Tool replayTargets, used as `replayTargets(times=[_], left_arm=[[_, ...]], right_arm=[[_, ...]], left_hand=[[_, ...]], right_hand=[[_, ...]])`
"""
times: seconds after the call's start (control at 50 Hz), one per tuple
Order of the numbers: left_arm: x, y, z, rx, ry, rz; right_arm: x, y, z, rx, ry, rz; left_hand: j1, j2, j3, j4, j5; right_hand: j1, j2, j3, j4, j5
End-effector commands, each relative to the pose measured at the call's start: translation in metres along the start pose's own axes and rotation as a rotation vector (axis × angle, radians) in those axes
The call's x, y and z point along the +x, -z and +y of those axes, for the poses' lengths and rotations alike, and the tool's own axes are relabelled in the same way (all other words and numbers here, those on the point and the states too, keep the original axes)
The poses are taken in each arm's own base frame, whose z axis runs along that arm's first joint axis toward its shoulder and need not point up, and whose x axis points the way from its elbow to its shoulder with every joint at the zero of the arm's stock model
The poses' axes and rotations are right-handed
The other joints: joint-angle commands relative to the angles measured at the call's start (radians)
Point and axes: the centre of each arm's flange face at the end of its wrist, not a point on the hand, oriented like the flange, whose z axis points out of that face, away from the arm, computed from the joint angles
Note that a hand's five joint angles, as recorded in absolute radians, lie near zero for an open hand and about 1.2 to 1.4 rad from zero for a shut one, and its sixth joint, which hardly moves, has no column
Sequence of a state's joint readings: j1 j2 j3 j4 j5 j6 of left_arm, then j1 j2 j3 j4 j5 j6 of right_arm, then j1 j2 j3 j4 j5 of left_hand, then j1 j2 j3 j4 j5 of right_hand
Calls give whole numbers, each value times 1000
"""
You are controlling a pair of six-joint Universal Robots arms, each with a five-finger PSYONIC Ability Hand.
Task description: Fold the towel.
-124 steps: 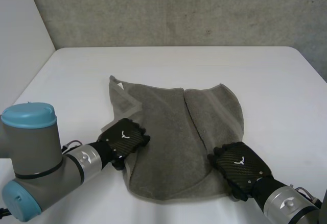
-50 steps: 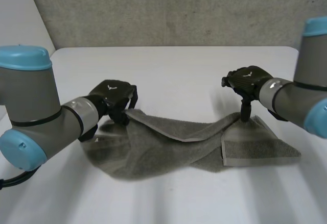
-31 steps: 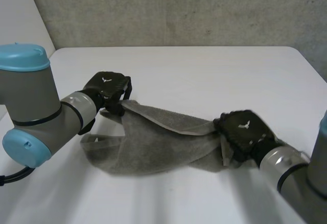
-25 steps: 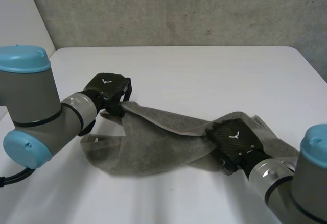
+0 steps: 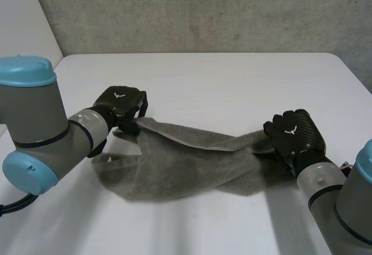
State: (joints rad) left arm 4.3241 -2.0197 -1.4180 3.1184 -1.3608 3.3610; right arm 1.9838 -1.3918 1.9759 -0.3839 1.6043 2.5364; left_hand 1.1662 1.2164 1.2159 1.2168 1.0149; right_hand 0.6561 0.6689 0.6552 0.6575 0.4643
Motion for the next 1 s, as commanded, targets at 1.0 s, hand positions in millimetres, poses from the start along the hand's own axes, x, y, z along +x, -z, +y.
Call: replayTargets(times=[1.0], left_arm=[[-35,63,-25,-180,-172,-84]], right_arm=[[137,-33,-39,-281,-73,-273]], left_hand=[[230,180,180,180,207]], right_hand=[[740,727,741,739,757]])
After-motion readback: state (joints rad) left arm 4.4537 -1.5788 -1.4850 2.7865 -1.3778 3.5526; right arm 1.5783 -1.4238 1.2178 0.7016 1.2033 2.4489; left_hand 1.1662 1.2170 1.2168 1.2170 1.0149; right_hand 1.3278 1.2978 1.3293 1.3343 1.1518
